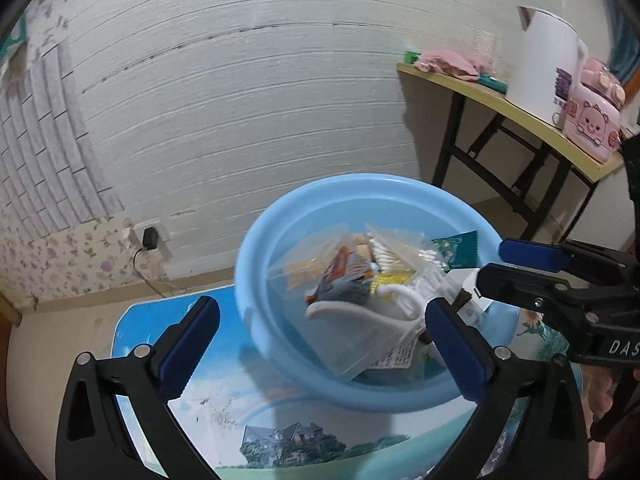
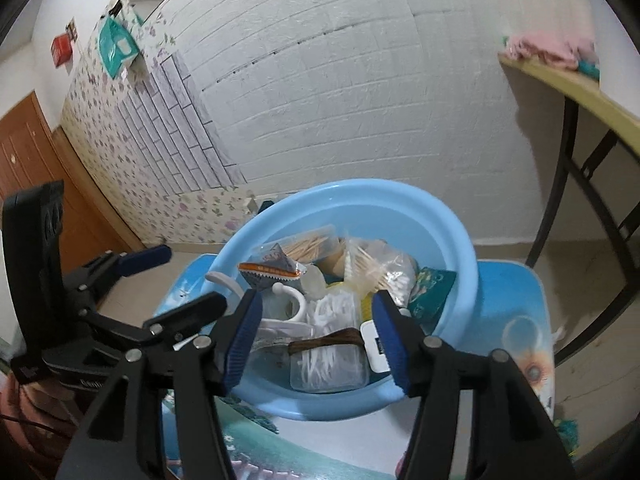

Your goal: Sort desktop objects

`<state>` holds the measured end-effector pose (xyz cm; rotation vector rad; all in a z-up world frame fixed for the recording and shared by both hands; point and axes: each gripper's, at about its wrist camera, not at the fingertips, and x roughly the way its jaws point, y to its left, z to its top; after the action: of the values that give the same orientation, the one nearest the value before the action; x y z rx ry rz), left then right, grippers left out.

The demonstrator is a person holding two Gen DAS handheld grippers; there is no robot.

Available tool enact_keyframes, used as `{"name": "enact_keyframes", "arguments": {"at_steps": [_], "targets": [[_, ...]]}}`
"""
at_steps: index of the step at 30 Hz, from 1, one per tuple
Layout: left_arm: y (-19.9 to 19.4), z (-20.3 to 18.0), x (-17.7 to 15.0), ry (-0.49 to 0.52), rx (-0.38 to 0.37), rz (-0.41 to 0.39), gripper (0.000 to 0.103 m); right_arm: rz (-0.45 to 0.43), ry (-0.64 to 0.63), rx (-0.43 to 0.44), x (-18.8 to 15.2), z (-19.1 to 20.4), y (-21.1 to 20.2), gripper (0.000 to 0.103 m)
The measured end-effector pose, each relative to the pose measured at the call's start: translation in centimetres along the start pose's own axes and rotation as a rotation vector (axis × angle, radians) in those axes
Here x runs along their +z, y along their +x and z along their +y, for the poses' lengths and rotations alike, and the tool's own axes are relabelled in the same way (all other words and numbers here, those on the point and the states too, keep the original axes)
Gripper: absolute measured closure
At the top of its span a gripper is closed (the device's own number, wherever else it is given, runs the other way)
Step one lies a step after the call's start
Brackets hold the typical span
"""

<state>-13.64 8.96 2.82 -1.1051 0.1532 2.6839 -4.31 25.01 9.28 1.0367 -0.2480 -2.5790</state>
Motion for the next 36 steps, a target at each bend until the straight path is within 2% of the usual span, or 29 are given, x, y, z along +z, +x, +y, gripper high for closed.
{"name": "enact_keyframes", "arguments": {"at_steps": [5, 9, 15, 18, 24, 26, 36], "targets": [[-0.9, 0.6, -0.7, -0.026, 0.034, -0.008, 0.0, -0.017, -0.05, -0.06, -0.5, 1.1, -0.6, 0.045], [-1.5, 0.7, -1.3, -0.024, 0.073, -0.013, 0.0, -0.038, -0.08, -0.094, -1.0, 1.9, -1.4, 0.031], [-2.1, 0.5, -2.7, -0.029, 0.082, -0.008, 0.0, -0.067, -0.1, -0.14, -1.7, 2.8, -2.2, 0.029], [-2.3, 0.7, -3.3, -0.044, 0.099, -0.005, 0.0, -0.091, -0.12, -0.17, -2.2, 3.2, -2.7, 0.013], [-3.1, 1.4, -4.1, -0.074, 0.11, -0.004, 0.0, -0.133, -0.154, -0.195, -2.7, 4.3, -3.7, 0.011], [-3.7, 1.4, -4.4, -0.071, 0.113, -0.014, 0.0, -0.161, -0.168, -0.208, -2.9, 4.8, -4.1, 0.001], [-7.1, 1.7, -6.2, -0.093, 0.121, -0.073, 0.0, -0.162, -0.147, -0.248, -4.0, 6.6, -5.7, 0.0]]}}
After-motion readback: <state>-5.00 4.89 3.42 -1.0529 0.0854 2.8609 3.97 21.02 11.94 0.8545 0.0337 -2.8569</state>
